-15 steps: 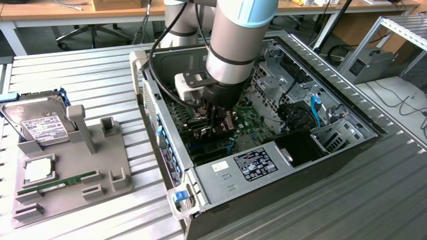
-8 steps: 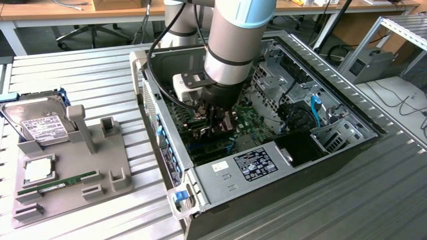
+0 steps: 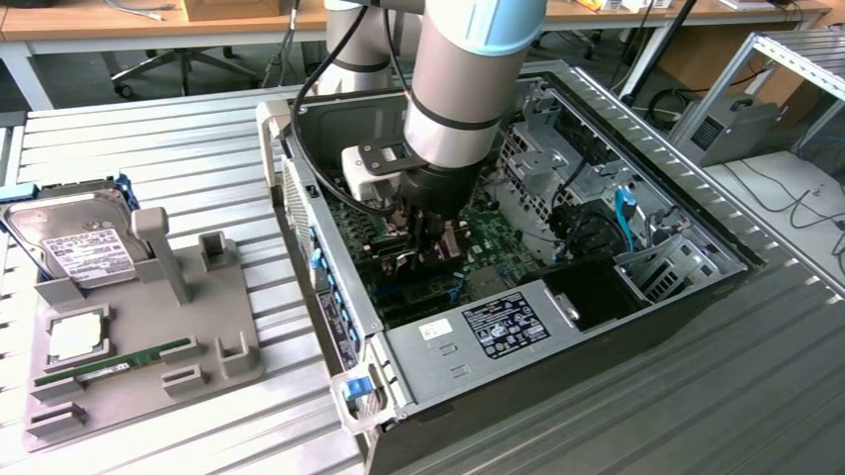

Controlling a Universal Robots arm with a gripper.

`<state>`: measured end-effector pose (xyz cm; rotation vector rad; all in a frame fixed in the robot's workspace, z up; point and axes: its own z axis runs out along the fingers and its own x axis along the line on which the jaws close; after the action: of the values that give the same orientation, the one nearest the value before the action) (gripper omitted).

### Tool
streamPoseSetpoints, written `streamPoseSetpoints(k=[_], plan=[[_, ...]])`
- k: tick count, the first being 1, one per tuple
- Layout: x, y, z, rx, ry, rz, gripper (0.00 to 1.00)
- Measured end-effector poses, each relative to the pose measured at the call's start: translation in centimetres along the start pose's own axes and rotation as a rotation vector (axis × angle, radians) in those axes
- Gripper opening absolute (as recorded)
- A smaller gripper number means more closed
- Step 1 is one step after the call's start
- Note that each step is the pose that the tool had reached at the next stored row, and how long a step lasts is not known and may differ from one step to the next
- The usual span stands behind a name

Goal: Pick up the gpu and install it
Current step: 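Insert the gpu into the slot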

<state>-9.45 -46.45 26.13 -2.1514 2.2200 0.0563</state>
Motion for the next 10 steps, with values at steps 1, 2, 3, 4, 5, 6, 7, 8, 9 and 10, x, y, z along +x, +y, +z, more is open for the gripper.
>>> streamPoseSetpoints(k=[1,2,3,4,5,6,7,8,9,10], plan=[[0.00,0.00,0.00,0.0000,0.0000,0.000,0.27],[0.00,0.00,0.00,0.0000,-0.0001,0.000,0.27],[0.00,0.00,0.01,0.0001,-0.0001,0.000,0.27],[0.00,0.01,0.01,0.0000,-0.0001,0.000,0.27],[0.00,0.00,0.01,0.0001,-0.0002,0.000,0.27],[0.00,0.00,0.01,0.0001,-0.0002,0.000,0.27],[0.00,0.00,0.01,0.0001,-0.0002,0.000,0.27],[0.00,0.00,0.01,0.0000,-0.0002,0.000,0.27],[0.00,0.00,0.01,0.0001,-0.0002,0.000,0.27],[-0.02,0.02,0.03,-0.0003,-0.0015,0.000,0.27]])
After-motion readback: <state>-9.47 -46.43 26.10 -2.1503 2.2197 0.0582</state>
